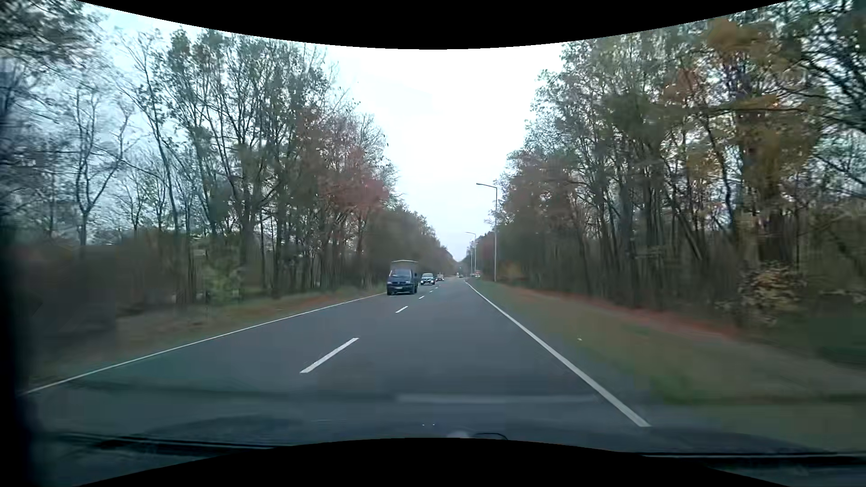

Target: Follow the waypoints while adhering to traffic rules and regulations

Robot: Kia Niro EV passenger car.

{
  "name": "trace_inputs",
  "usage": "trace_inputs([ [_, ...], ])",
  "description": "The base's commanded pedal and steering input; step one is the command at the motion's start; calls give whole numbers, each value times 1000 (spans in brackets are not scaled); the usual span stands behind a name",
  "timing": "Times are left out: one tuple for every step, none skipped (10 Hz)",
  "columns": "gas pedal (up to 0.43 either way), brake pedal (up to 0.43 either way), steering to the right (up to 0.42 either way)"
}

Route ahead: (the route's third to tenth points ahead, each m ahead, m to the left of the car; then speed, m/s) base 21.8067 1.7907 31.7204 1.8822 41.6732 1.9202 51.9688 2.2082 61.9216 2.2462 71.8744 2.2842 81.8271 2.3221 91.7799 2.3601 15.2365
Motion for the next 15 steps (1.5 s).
trace_inputs([
  [177,0,-2],
  [177,0,-2],
  [177,0,-2],
  [177,0,-2],
  [177,0,-2],
  [169,0,-2],
  [169,0,-2],
  [169,0,-2],
  [169,0,-2],
  [169,0,-2],
  [169,0,-2],
  [169,0,0],
  [169,0,1],
  [169,0,1],
  [169,0,1],
])
